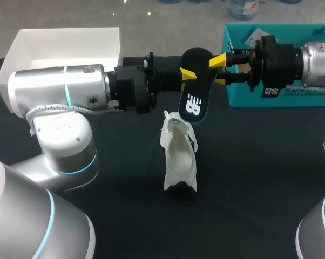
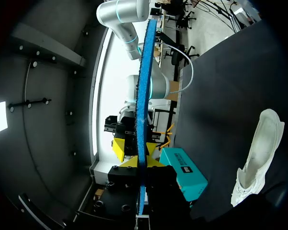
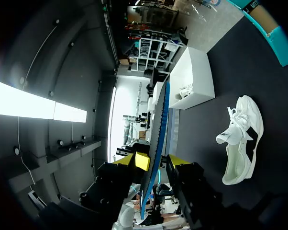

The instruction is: Take the shoe out of the shoebox, open the shoe tongue, remove and reinsert the insole, then place the shoe into the shoebox

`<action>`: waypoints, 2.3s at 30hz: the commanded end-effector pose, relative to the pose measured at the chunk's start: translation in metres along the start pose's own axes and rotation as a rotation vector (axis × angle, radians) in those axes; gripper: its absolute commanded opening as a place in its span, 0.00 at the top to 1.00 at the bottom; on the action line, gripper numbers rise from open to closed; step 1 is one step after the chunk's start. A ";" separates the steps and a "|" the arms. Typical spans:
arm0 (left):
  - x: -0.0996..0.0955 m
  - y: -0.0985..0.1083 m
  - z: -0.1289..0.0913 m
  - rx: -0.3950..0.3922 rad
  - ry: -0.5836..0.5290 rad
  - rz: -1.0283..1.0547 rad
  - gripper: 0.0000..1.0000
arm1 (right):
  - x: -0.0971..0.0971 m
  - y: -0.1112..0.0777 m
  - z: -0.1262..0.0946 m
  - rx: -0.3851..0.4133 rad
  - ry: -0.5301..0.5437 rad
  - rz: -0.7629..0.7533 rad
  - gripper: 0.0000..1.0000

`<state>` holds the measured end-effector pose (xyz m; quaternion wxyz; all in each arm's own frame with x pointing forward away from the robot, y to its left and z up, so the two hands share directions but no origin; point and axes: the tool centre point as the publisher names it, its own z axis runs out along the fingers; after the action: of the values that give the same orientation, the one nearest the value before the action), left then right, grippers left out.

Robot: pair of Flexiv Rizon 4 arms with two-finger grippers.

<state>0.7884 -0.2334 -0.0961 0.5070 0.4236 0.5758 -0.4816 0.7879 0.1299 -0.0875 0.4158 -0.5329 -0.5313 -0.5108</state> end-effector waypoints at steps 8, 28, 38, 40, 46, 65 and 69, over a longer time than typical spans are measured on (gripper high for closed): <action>0.000 -0.001 0.016 -0.002 -0.039 0.013 1.00 | -0.001 0.006 0.006 0.000 0.003 0.002 1.00; 0.000 0.012 -0.025 0.021 0.285 -0.008 0.00 | -0.027 0.009 0.001 0.017 -0.017 0.042 1.00; -0.002 0.023 -0.043 0.115 0.523 0.047 0.00 | -0.043 0.010 0.008 0.066 -0.074 0.061 1.00; -0.003 0.025 -0.043 0.132 0.576 0.060 0.00 | -0.045 0.011 0.011 0.079 -0.079 0.059 1.00; -0.010 0.028 -0.041 0.198 0.723 0.128 0.00 | -0.052 0.012 0.018 0.098 -0.116 0.066 1.00; -0.037 0.045 -0.033 0.260 1.040 0.232 0.00 | -0.069 0.019 0.044 0.147 -0.166 0.082 1.00; -0.045 0.042 -0.030 0.257 1.121 0.233 0.00 | -0.070 0.022 0.045 0.124 -0.192 0.085 1.00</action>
<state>0.8260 -0.1920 -0.0636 0.2195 0.6969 0.6169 -0.2927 0.8195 0.1576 -0.1611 0.4211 -0.5694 -0.5757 -0.4086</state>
